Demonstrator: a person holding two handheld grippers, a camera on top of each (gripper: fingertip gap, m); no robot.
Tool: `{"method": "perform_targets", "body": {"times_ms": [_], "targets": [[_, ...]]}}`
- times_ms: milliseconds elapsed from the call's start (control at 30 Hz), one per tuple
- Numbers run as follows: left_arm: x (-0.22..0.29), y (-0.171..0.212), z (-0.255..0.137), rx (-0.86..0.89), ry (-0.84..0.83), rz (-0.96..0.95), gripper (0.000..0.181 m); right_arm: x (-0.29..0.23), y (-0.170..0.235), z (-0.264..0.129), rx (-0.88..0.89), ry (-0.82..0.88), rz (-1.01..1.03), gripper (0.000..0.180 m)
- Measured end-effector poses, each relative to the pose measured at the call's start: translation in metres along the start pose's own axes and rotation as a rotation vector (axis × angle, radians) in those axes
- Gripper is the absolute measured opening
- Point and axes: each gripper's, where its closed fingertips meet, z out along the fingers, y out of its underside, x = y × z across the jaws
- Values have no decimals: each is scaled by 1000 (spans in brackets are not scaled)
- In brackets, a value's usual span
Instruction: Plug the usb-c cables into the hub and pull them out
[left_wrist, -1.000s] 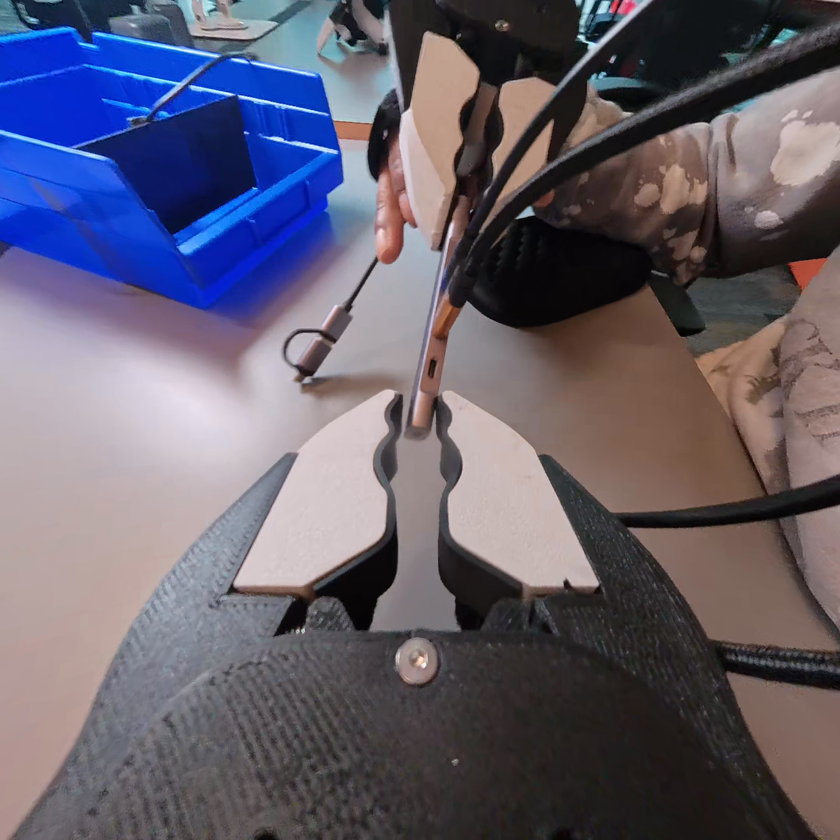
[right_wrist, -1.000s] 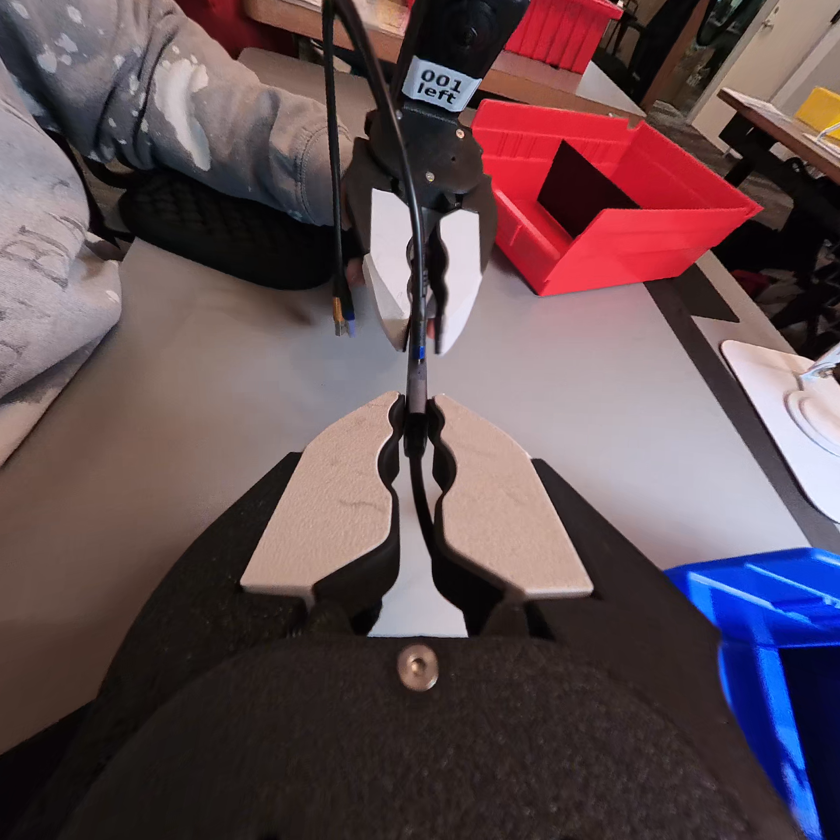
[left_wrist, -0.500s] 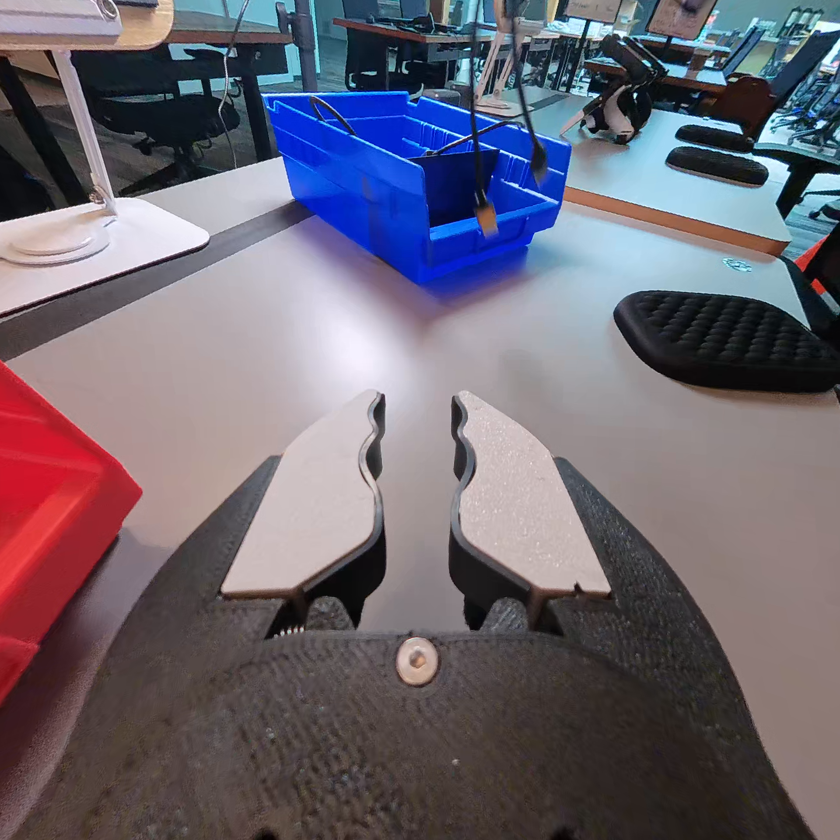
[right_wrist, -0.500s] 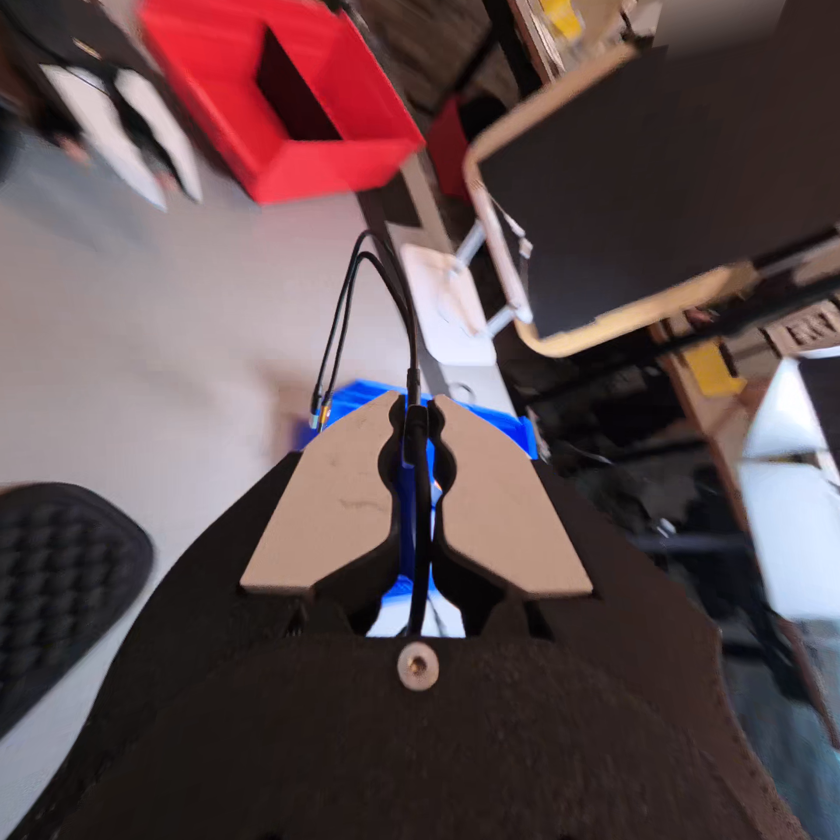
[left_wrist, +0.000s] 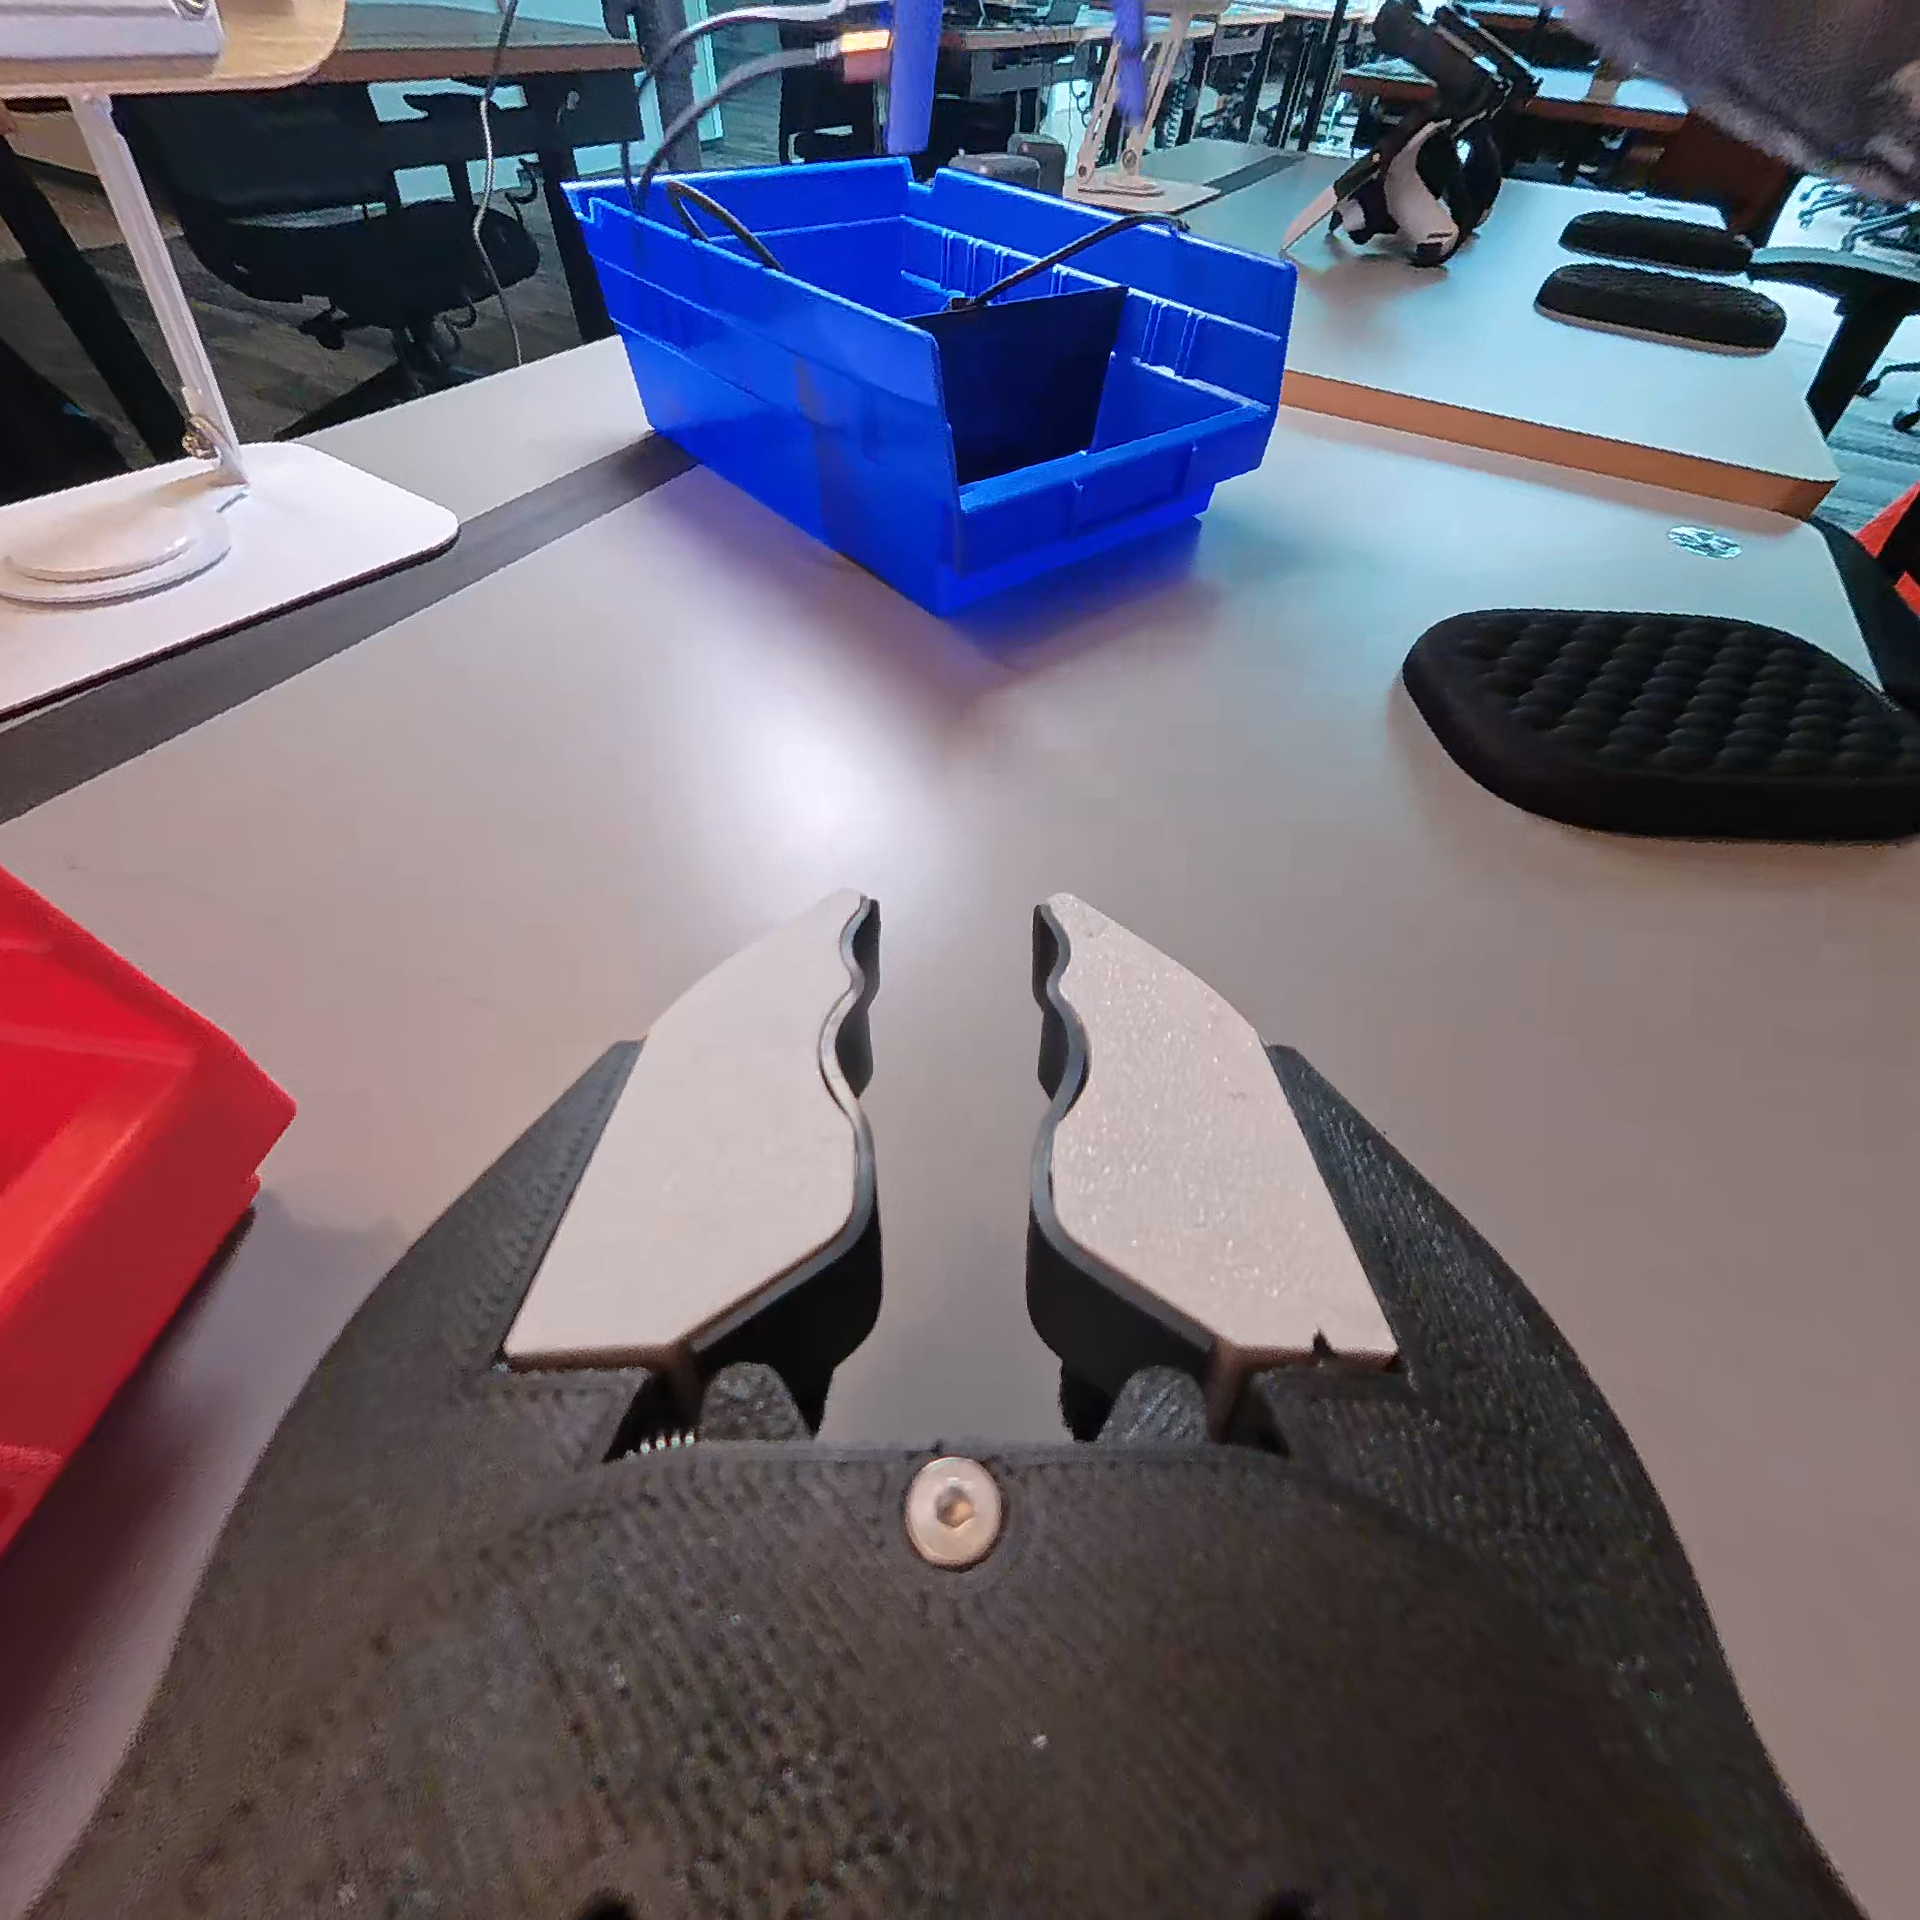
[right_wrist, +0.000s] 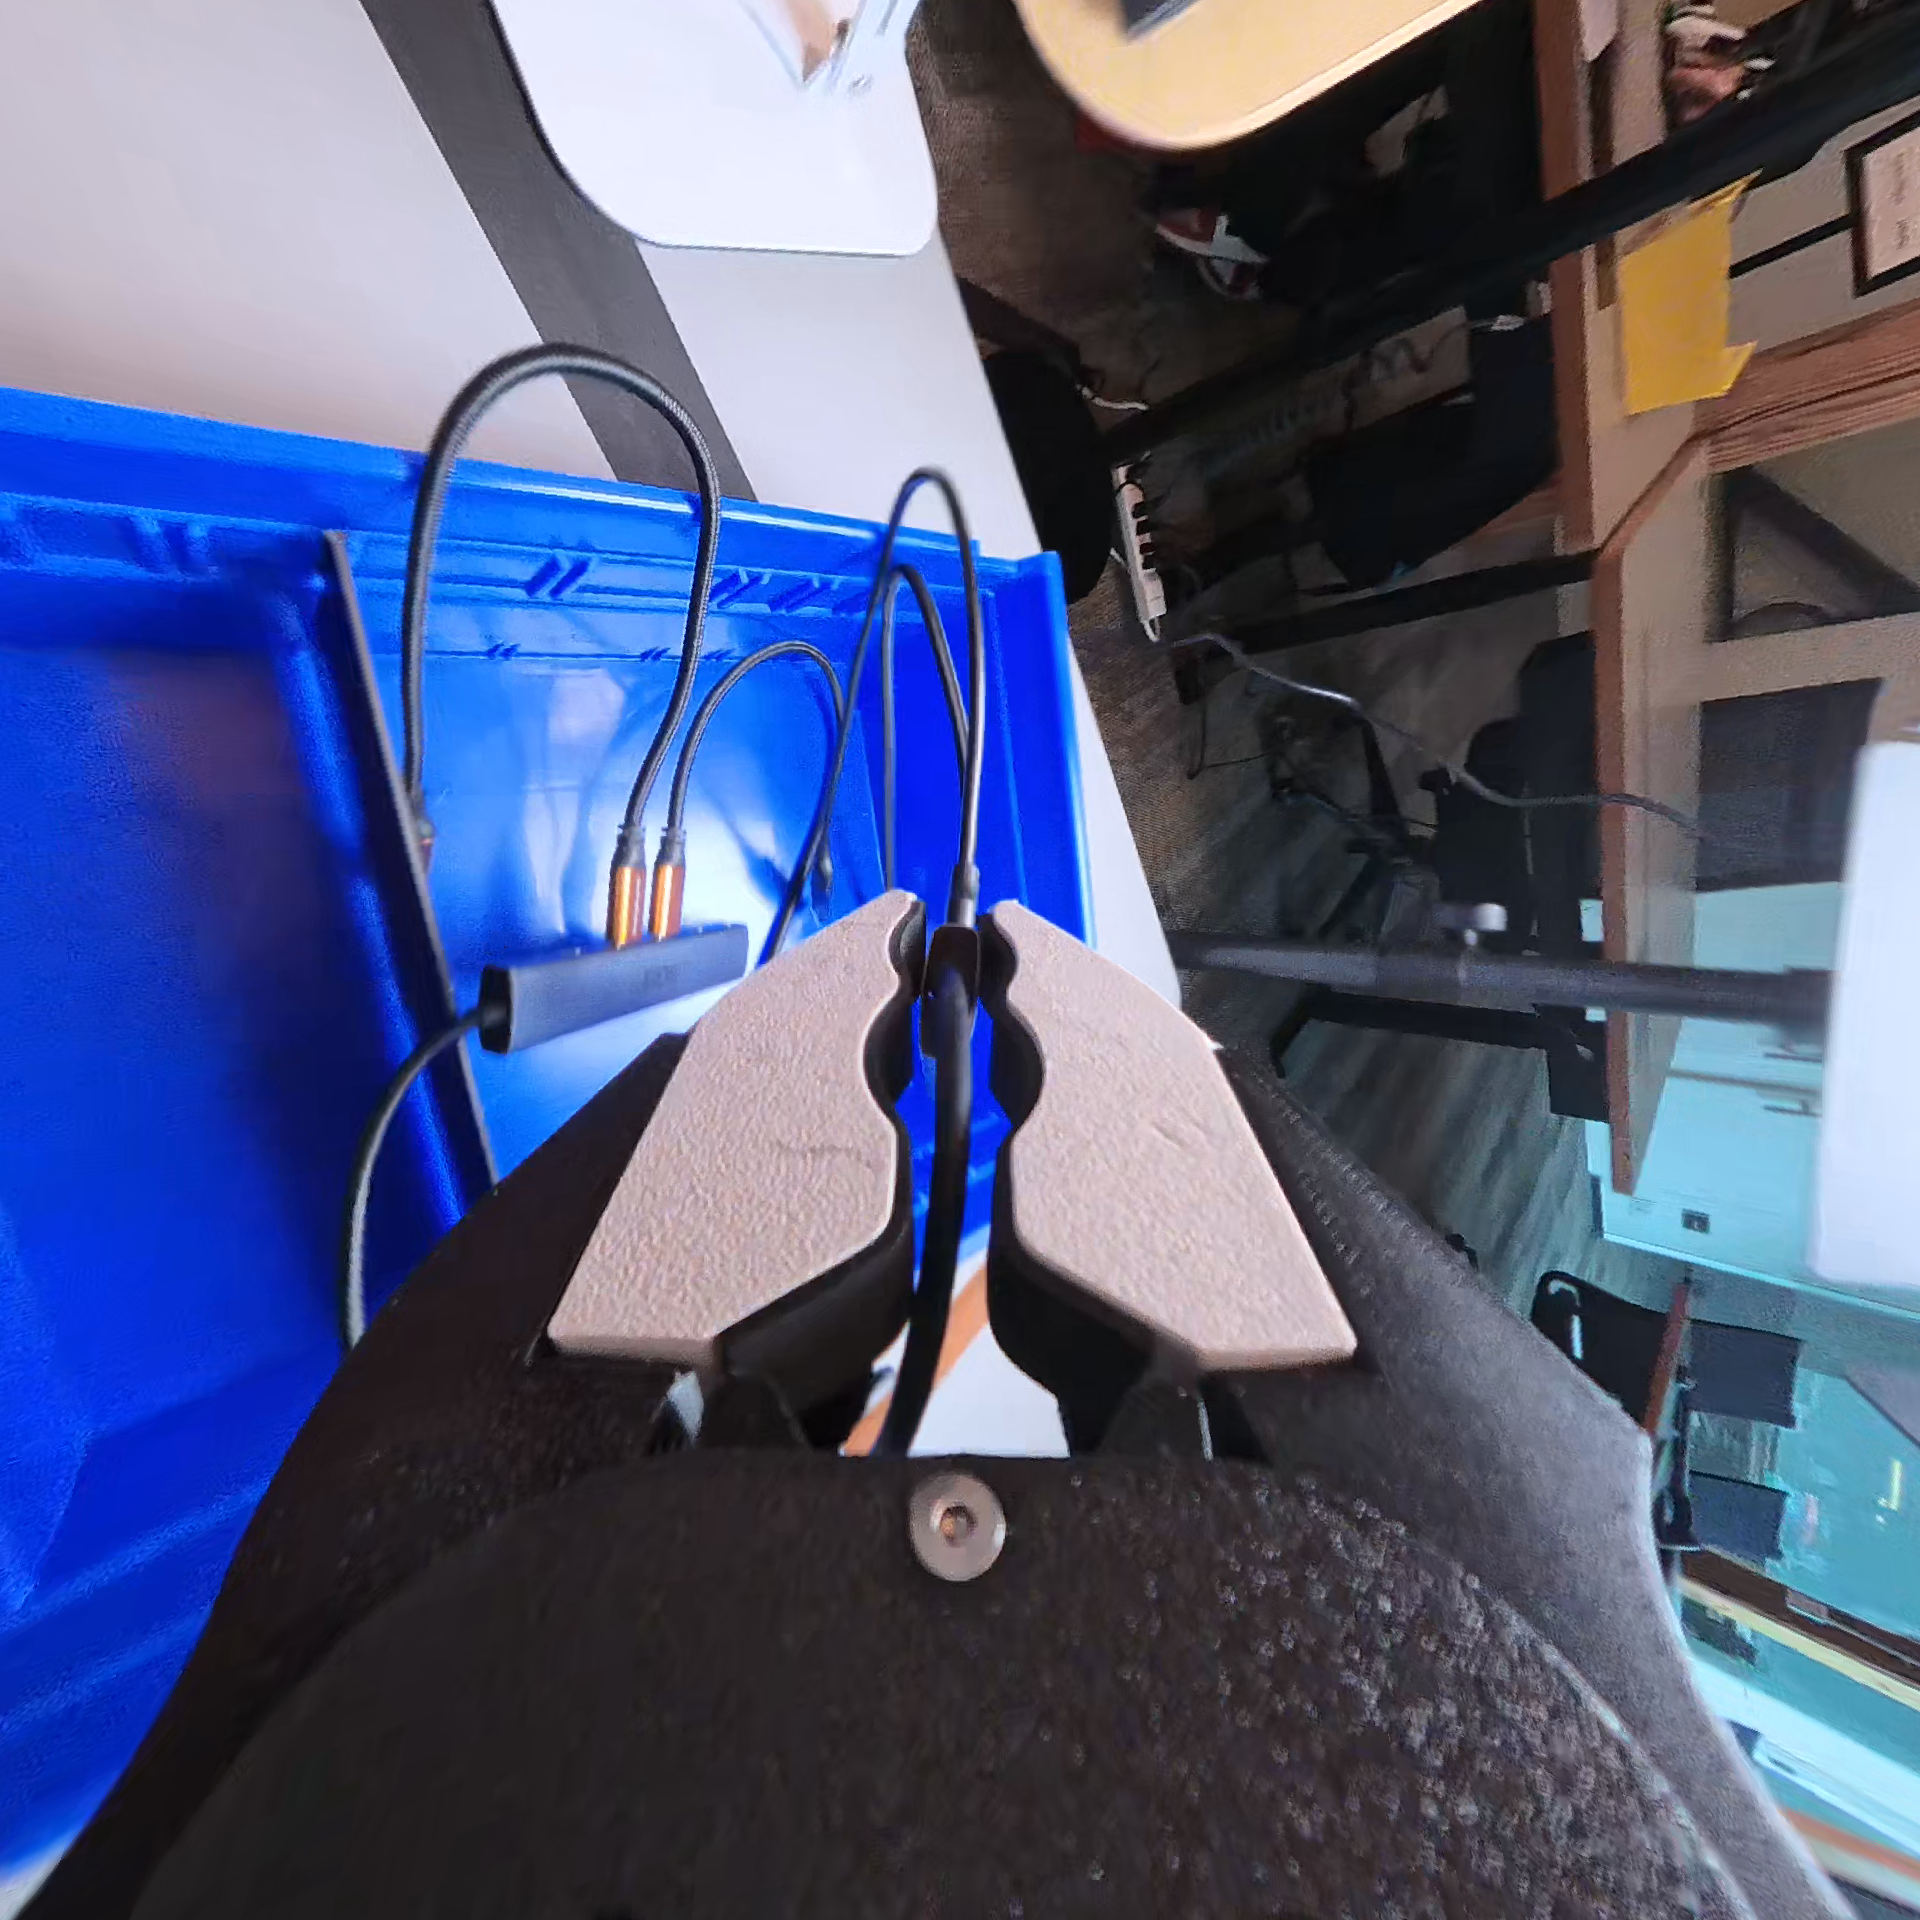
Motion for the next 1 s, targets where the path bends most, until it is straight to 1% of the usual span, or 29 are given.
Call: {"method": "perform_targets", "body": {"times_ms": [33, 133, 233, 300, 333, 433, 500, 600, 667, 733, 800, 867, 933, 1000], "targets": [[-1, 0, 0, 0, 0, -5, 28, -5, 1, 15, 2, -13, 2, 9], [-3, 0, -1, 4, -1, -14, 28, -32, 4, 47, 31, -124, 52, 10], [-4, 1, -1, 5, 6, -26, 29, -55, 23, 63, -58, -214, 49, 11], [-5, 3, 0, 0, 14, -40, 29, -61, 34, 64, -117, -241, 45, 25], [-5, 4, 0, -3, 15, -45, 29, -60, 33, 60, -105, -251, 66, 29], [-6, 4, 0, -5, 10, -46, 30, -43, 9, 34, 35, -251, 194, 38], [-7, 3, 0, -6, 1, -45, 30, -26, -15, 8, 169, -208, 257, 40], [-10, 2, -2, -2, -20, -48, 30, -10, -52, -39, 392, -101, 341, 38], [-14, 1, -3, 2, -43, -50, 30, -17, -71, -69, 512, -72, 404, 37], [-18, -1, -5, 7, -67, -55, 31, -41, -82, -91, 578, -70, 427, 37], [-24, -3, -9, 14, -100, -58, 32, -77, -84, -102, 578, -93, 419, 37], [-35, -7, -17, 17, -157, -46, 33, -117, -77, -100, 526, -116, 384, 38], [-50, -11, -29, -1, -227, -10, 34, -154, -61, -88, 431, -147, 339, 40], [-72, -14, -46, -50, -323, 46, 35, -179, -38, -68, 312, -155, 289, 41]]}}
